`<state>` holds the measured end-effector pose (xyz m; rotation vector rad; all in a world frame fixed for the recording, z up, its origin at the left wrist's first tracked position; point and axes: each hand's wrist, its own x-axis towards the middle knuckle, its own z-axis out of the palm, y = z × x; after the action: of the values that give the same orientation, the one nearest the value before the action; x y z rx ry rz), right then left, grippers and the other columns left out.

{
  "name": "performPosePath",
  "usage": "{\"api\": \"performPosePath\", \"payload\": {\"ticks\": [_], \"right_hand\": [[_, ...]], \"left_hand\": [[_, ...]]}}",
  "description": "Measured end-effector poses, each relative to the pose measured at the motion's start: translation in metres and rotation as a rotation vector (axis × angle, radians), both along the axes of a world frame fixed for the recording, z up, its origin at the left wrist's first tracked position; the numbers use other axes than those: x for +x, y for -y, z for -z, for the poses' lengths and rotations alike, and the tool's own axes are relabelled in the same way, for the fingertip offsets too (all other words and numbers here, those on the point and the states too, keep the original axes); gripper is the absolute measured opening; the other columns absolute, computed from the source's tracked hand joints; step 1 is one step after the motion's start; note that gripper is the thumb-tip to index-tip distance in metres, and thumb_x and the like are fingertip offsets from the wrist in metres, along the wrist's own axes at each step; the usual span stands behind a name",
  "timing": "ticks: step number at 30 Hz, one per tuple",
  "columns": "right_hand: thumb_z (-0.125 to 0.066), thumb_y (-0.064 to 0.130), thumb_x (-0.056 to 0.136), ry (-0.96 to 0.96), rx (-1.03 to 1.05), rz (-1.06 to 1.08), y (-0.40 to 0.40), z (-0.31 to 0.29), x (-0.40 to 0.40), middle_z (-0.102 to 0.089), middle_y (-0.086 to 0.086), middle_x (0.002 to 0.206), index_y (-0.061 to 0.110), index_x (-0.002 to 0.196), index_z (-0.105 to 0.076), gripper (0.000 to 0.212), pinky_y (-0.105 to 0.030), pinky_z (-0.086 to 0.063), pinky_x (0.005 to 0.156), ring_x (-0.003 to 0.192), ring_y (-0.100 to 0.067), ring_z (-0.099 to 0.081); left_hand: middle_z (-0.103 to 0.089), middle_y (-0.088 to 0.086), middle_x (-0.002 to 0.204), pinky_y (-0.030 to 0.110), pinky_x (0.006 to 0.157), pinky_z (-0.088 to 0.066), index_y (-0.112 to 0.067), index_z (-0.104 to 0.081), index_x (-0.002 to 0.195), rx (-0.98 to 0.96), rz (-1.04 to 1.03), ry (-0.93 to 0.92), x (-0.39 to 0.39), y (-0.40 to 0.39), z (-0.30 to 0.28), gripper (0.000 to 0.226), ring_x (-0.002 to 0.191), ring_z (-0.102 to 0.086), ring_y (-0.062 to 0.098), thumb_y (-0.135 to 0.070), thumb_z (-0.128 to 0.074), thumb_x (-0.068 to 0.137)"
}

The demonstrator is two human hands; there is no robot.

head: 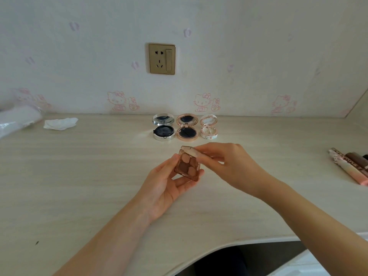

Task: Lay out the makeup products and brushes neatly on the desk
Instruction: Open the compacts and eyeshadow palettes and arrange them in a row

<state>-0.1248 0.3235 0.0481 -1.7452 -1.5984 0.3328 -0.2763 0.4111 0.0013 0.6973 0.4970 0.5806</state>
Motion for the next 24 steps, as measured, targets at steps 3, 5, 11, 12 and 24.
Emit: {"api": "performPosePath", "payload": {"ticks": [3, 5, 11, 12, 24], "right_hand": [[-0.055, 0.02, 0.095, 0.04, 0.108, 0.026, -0.002, 0.001, -0.001, -0.072, 0.01, 0.097, 0.023, 0.113, -0.066, 0.021, -0.017, -0.049, 0.088, 0.095, -0.002, -0.065], [-0.054, 0.011, 0.094, 0.052, 0.139, 0.03, -0.005, 0.002, -0.002, -0.072, 0.01, 0.097, 0.021, 0.114, -0.065, 0.025, -0.015, -0.05, 0.086, 0.094, 0.0, -0.065], [-0.05, 0.0, 0.093, 0.083, 0.115, 0.06, -0.016, 0.008, 0.002, -0.071, 0.006, 0.094, 0.016, 0.108, -0.065, 0.026, -0.015, -0.052, 0.077, 0.082, 0.001, -0.066], [-0.05, 0.0, 0.093, 0.071, 0.106, 0.07, -0.018, 0.008, 0.003, -0.071, 0.006, 0.093, 0.016, 0.108, -0.065, 0.027, -0.015, -0.052, 0.076, 0.081, 0.0, -0.066], [-0.047, -0.001, 0.092, 0.067, -0.053, 0.114, -0.051, 0.02, 0.013, -0.07, 0.003, 0.088, 0.013, 0.102, -0.065, 0.025, -0.006, -0.048, 0.069, 0.071, -0.002, -0.066]], "left_hand": [[-0.064, 0.027, 0.116, 0.048, 0.083, -0.056, 0.006, -0.058, 0.117, -0.017, 0.027, 0.008, 0.001, 0.001, -0.001, 0.045, 0.101, -0.064, 0.048, -0.028, -0.057, 0.087], [-0.065, 0.026, 0.115, 0.047, 0.082, -0.057, 0.007, -0.058, 0.117, -0.029, 0.032, 0.016, 0.0, 0.002, -0.001, 0.045, 0.1, -0.064, 0.048, -0.028, -0.056, 0.088], [-0.068, 0.022, 0.111, 0.046, 0.084, -0.056, 0.004, -0.062, 0.112, -0.01, 0.012, -0.015, -0.001, 0.0, -0.002, 0.04, 0.099, -0.065, 0.047, -0.029, -0.053, 0.092], [-0.068, 0.022, 0.11, 0.045, 0.084, -0.056, 0.004, -0.063, 0.111, 0.007, 0.007, -0.029, -0.001, 0.0, -0.001, 0.038, 0.099, -0.065, 0.046, -0.028, -0.051, 0.094], [-0.074, 0.008, 0.096, 0.033, 0.08, -0.059, -0.011, -0.066, 0.107, 0.54, -0.229, -0.462, -0.015, -0.025, -0.004, 0.019, 0.079, -0.07, 0.017, -0.008, -0.063, 0.089]]}}
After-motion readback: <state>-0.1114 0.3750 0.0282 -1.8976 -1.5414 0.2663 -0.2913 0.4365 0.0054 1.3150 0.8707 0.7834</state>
